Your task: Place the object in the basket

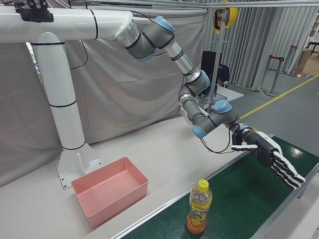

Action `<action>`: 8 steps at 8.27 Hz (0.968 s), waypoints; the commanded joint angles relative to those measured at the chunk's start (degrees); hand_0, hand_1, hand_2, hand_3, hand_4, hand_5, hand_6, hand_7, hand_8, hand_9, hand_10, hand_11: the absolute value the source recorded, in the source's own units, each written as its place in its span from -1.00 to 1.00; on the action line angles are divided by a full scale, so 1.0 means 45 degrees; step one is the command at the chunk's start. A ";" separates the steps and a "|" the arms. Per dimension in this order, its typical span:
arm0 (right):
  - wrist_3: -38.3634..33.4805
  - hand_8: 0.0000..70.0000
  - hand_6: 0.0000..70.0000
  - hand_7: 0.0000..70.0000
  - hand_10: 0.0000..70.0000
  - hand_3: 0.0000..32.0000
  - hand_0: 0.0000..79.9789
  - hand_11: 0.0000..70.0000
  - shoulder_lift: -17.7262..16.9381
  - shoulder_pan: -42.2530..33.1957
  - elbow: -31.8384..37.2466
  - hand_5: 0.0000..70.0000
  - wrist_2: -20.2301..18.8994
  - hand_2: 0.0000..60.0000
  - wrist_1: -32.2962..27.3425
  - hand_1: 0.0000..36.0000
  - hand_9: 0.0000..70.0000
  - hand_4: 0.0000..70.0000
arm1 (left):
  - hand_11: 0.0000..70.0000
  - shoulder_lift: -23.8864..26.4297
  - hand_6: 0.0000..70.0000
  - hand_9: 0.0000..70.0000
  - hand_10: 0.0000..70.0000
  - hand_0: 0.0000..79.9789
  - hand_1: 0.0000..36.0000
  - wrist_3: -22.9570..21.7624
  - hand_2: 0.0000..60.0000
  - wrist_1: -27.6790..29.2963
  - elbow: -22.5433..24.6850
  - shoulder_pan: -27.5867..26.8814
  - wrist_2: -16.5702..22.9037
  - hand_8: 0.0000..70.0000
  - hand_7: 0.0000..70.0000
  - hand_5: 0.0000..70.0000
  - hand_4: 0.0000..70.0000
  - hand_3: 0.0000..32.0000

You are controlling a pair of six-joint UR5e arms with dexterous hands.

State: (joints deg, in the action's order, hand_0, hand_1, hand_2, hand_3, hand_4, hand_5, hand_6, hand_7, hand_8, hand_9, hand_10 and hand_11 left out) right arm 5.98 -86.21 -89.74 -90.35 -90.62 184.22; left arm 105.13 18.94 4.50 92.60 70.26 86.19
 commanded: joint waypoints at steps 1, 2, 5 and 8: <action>0.0000 -1.00 -1.00 -1.00 -1.00 -1.00 -1.00 -1.00 -0.0002 0.0001 0.0000 -1.00 0.0001 -1.00 0.0000 -1.00 -1.00 -1.00 | -0.96 -0.0042 -1.00 -0.95 -1.00 0.28 -0.47 0.0050 -1.00 0.0621 -0.0577 -0.0047 -0.0013 -0.91 -0.96 -0.73 -0.99 -0.66; 0.0000 -1.00 -1.00 -1.00 -1.00 -1.00 -1.00 -1.00 -0.0002 0.0001 0.0000 -1.00 0.0001 -1.00 0.0000 -1.00 -1.00 -1.00 | -0.97 -0.0062 -1.00 -0.96 -1.00 0.28 -0.47 0.0069 -1.00 0.0719 -0.0694 -0.0105 -0.0032 -0.91 -0.97 -0.73 -1.00 -0.46; 0.0000 -1.00 -1.00 -1.00 -1.00 -1.00 -1.00 -1.00 -0.0001 -0.0019 0.0000 -1.00 -0.0019 -1.00 0.0000 -1.00 -1.00 -1.00 | -0.95 -0.0160 -1.00 -0.97 -0.99 0.29 -0.51 0.0069 -1.00 0.0798 -0.0656 -0.0592 -0.0032 -0.90 -0.96 -0.69 -1.00 -0.35; 0.0000 -1.00 -1.00 -1.00 -1.00 -1.00 -1.00 -1.00 -0.0002 -0.0019 0.0000 -1.00 0.0001 -1.00 0.0000 -1.00 -1.00 -1.00 | -0.92 -0.0140 -1.00 -0.95 -0.98 0.31 -0.49 0.0069 -1.00 0.0798 -0.0578 -0.0691 -0.0032 -0.89 -0.97 -0.67 -1.00 -0.26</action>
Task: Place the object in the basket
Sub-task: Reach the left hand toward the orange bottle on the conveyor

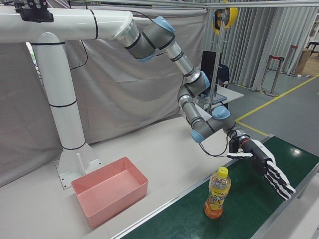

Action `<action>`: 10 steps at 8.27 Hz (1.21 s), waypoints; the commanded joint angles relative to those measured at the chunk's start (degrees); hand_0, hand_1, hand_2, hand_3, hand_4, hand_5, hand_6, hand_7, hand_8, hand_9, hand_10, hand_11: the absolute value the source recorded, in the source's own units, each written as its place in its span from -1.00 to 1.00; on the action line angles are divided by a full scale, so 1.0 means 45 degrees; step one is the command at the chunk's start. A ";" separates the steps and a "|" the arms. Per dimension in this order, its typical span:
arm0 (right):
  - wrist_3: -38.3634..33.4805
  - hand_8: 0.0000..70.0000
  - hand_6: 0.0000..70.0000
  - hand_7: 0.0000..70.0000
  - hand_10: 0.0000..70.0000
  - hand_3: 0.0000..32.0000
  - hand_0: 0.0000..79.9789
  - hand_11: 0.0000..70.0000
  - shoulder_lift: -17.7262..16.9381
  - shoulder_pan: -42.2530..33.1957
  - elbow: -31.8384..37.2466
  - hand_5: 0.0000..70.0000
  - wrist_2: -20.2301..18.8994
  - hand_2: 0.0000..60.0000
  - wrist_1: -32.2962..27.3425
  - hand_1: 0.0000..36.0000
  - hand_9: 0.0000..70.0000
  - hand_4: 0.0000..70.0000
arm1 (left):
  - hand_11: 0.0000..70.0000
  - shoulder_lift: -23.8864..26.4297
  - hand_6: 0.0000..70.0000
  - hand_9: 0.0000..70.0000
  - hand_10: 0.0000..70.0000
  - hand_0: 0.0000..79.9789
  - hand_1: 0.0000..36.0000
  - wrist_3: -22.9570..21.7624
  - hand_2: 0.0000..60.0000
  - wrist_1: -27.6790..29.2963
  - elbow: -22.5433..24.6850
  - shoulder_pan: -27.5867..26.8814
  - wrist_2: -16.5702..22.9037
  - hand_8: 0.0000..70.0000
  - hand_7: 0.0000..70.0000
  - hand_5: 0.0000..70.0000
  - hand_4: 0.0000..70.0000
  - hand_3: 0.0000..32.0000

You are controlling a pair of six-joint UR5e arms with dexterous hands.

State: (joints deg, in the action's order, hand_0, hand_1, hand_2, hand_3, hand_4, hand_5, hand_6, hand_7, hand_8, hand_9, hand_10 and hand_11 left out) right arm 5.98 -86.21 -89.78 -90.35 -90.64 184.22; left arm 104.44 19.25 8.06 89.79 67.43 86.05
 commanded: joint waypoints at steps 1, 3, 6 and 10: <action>0.0000 -1.00 -1.00 -1.00 -1.00 -1.00 -1.00 -1.00 0.0016 -0.0009 0.0000 -1.00 0.0005 -1.00 0.0000 -1.00 -1.00 -1.00 | -0.93 0.0014 -1.00 -0.95 -0.98 0.32 -0.47 0.0000 -1.00 0.0005 0.0104 -0.0063 0.0000 -0.89 -0.97 -0.67 -0.99 -0.35; 0.0000 -1.00 -1.00 -1.00 -1.00 -1.00 -1.00 -1.00 -0.0003 -0.0009 -0.0019 -1.00 0.0005 -1.00 0.0000 -1.00 -1.00 -1.00 | -0.93 0.0014 -1.00 -0.95 -0.98 0.33 -0.48 0.0000 -1.00 0.0005 0.0143 -0.0063 0.0000 -0.88 -0.96 -0.66 -0.97 -0.44; 0.0000 -1.00 -1.00 -1.00 -1.00 -1.00 -1.00 -1.00 0.0016 -0.0009 -0.0019 -1.00 0.0005 -1.00 0.0000 -1.00 -1.00 -1.00 | -0.91 0.0014 -1.00 -0.95 -0.97 0.33 -0.48 0.0000 -1.00 0.0005 0.0144 -0.0609 0.0000 -0.88 -0.96 -0.63 -0.95 -0.54; 0.0000 -1.00 -1.00 -1.00 -1.00 -1.00 -1.00 -1.00 -0.0003 -0.0009 -0.0019 -1.00 0.0005 -1.00 0.0000 -1.00 -1.00 -1.00 | -0.84 -0.0005 -1.00 -0.89 -0.92 0.34 -0.46 -0.0019 -1.00 -0.0014 0.0339 -0.0571 0.0000 -0.84 -0.94 -0.60 -0.90 -0.84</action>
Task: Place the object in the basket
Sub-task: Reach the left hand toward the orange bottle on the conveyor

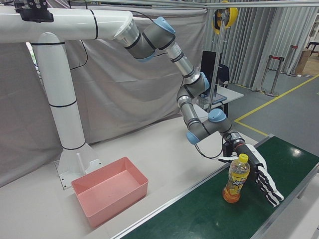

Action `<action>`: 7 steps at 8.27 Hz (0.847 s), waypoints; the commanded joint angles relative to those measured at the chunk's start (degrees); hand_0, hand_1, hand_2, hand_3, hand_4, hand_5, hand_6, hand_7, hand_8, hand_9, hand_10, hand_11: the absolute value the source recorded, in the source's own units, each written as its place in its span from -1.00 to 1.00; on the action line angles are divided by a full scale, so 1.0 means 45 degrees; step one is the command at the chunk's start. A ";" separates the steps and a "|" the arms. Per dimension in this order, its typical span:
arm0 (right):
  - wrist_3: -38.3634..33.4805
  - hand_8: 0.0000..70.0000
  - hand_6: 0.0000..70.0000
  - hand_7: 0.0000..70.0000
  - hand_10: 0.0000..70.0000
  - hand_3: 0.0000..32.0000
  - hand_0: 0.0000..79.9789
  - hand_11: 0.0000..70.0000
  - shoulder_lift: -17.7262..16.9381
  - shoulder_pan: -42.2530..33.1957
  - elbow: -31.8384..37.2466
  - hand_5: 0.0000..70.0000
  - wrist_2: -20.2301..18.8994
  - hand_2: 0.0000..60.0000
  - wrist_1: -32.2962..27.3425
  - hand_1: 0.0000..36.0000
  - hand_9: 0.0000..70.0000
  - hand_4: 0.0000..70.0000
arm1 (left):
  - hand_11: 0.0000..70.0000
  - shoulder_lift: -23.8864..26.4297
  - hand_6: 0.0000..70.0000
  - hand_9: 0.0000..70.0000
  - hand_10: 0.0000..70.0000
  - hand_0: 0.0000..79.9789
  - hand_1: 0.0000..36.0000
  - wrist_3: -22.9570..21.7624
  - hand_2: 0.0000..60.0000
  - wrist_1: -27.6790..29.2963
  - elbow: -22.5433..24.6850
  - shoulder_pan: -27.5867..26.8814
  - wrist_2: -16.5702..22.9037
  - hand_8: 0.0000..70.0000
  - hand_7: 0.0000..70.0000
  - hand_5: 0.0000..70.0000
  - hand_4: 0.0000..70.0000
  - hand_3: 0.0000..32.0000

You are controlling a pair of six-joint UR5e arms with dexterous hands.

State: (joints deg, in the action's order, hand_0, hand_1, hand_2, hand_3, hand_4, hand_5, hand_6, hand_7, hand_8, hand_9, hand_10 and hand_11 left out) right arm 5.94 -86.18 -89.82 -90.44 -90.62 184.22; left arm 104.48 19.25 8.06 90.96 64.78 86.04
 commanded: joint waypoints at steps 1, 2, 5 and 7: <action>0.0007 -1.00 -1.00 -1.00 -1.00 -1.00 -1.00 -1.00 0.0011 -0.0001 -0.0001 -1.00 0.0001 -1.00 0.0000 -1.00 -1.00 -1.00 | -0.70 0.0044 -1.00 -0.77 -0.82 0.31 -0.41 -0.0019 -1.00 -0.0361 0.0139 0.0019 0.0019 -0.77 -0.89 -0.46 -0.71 -1.00; 0.0007 -1.00 -1.00 -1.00 -1.00 -1.00 -1.00 -1.00 -0.0008 -0.0001 -0.0001 -1.00 0.0001 -1.00 0.0000 -1.00 -1.00 -1.00 | -0.43 0.0006 -1.00 -0.63 -0.63 0.30 -0.33 0.0000 -1.00 -0.0519 0.0159 0.0077 0.0020 -0.67 -0.84 -0.27 -0.41 -1.00; 0.0007 -1.00 -1.00 -1.00 -1.00 -1.00 -1.00 -1.00 -0.0008 0.0018 -0.0001 -1.00 0.0001 -1.00 0.0000 -1.00 -1.00 -1.00 | 1.00 0.0024 1.00 1.00 1.00 0.34 -0.55 -0.0019 0.31 -0.0598 0.0646 0.0117 0.0020 1.00 1.00 1.00 1.00 -1.00; -0.0012 -1.00 -1.00 -1.00 -1.00 -1.00 -1.00 -1.00 -0.0009 -0.0001 -0.0001 -1.00 -0.0018 -1.00 0.0000 -1.00 -1.00 -1.00 | 1.00 0.0084 1.00 1.00 1.00 0.23 -0.44 -0.0058 1.00 -0.1182 0.1249 0.0098 0.0059 1.00 1.00 1.00 1.00 -1.00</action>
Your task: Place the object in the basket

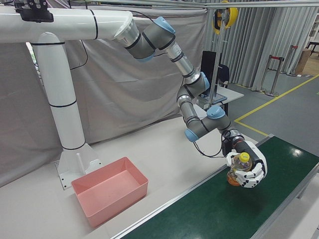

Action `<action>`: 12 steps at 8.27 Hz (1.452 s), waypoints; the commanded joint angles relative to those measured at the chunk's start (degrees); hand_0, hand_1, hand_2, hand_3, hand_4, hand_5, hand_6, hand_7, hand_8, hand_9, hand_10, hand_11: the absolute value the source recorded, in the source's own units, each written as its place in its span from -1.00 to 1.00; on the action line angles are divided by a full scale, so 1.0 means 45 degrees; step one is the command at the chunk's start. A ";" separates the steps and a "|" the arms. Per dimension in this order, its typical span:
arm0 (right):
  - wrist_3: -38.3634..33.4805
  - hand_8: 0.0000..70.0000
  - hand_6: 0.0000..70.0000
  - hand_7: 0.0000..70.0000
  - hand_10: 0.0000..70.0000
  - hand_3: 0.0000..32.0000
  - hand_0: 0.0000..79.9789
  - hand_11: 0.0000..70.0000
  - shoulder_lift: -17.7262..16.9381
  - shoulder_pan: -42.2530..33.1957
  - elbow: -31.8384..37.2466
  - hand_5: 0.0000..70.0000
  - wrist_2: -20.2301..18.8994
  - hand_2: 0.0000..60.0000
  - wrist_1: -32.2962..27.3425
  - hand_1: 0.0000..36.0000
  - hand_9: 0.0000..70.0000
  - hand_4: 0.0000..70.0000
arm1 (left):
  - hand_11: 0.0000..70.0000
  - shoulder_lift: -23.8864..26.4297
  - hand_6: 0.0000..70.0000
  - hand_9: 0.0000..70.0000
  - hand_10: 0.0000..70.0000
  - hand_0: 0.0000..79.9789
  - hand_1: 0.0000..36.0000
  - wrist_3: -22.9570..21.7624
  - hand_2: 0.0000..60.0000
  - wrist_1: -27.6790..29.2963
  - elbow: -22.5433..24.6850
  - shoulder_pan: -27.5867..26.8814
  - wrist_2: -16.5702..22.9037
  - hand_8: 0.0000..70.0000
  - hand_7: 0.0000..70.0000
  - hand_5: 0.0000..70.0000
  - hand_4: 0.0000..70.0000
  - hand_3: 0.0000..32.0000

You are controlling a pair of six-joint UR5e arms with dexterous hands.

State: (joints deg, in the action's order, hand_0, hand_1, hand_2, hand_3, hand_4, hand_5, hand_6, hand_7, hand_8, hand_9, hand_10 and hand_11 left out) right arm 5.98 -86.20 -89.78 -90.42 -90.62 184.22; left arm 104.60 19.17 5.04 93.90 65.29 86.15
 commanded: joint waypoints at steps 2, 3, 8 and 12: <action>0.0000 -1.00 -1.00 -1.00 -1.00 -1.00 -1.00 -1.00 -0.0005 -0.0011 -0.0004 -1.00 0.0000 -1.00 0.0000 -1.00 -1.00 -1.00 | 1.00 -0.0003 1.00 1.00 1.00 0.22 -0.48 -0.0100 1.00 -0.1100 0.1706 -0.0134 0.0093 1.00 1.00 1.00 1.00 -1.00; 0.0000 -1.00 -1.00 -1.00 -1.00 -1.00 -1.00 -1.00 -0.0005 -0.0011 -0.0004 -1.00 0.0000 -1.00 0.0000 -1.00 -1.00 -1.00 | 1.00 -0.0003 1.00 1.00 1.00 0.22 -0.50 -0.0100 1.00 -0.1256 0.2116 -0.0192 0.0093 1.00 1.00 1.00 1.00 -1.00; 0.0000 -1.00 -1.00 -1.00 -1.00 -1.00 -1.00 -1.00 0.0014 -0.0011 -0.0004 -1.00 0.0000 -1.00 0.0000 -1.00 -1.00 -1.00 | 1.00 0.0017 1.00 1.00 1.00 0.34 -0.29 0.0601 1.00 -0.2993 0.4889 -0.4424 -0.0024 1.00 1.00 1.00 1.00 -1.00; 0.0000 -1.00 -1.00 -1.00 -1.00 -1.00 -1.00 -1.00 -0.0005 0.0009 0.0015 -1.00 0.0000 -1.00 0.0000 -1.00 -1.00 -1.00 | 1.00 0.0075 1.00 1.00 1.00 0.38 -0.32 0.1616 0.82 -0.3579 0.5849 -0.7177 -0.0082 1.00 1.00 1.00 1.00 -1.00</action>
State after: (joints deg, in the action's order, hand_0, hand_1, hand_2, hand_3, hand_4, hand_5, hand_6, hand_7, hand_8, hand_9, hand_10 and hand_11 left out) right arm 5.98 -86.21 -89.82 -90.41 -90.61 184.22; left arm 104.72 23.42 -8.95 117.77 39.75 85.99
